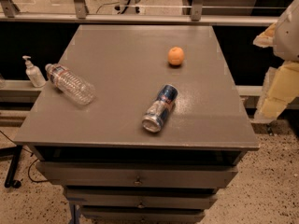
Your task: Place redbull can upright
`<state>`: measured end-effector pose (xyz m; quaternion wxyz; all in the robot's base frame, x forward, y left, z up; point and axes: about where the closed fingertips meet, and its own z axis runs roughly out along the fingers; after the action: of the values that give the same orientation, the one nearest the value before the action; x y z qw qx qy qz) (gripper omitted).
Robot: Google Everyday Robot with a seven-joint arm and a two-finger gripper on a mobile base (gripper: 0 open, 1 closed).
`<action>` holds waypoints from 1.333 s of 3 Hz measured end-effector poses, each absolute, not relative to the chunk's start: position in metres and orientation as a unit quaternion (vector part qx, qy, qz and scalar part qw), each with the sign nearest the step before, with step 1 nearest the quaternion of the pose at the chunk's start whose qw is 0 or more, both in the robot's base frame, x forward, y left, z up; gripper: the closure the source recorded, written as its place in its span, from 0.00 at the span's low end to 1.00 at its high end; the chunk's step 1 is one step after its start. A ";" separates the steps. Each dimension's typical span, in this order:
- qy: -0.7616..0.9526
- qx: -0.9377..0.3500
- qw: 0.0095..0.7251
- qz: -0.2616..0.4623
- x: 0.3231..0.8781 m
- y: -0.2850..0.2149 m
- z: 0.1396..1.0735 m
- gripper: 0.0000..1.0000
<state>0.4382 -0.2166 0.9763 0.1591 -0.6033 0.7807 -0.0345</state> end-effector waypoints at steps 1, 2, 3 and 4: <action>0.781 -0.603 0.159 -0.035 0.438 -0.217 0.976 0.00; 0.760 -0.625 0.176 -0.024 0.442 -0.204 0.975 0.00; 0.706 -0.679 0.199 0.001 0.453 -0.167 0.960 0.00; 0.629 -0.746 0.217 0.020 0.469 -0.125 0.936 0.00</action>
Offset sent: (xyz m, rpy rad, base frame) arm 0.0091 0.0310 -0.0080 0.0774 -0.0304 0.1723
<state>0.4694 -0.1249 0.9359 0.2171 -0.7460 0.6293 0.0196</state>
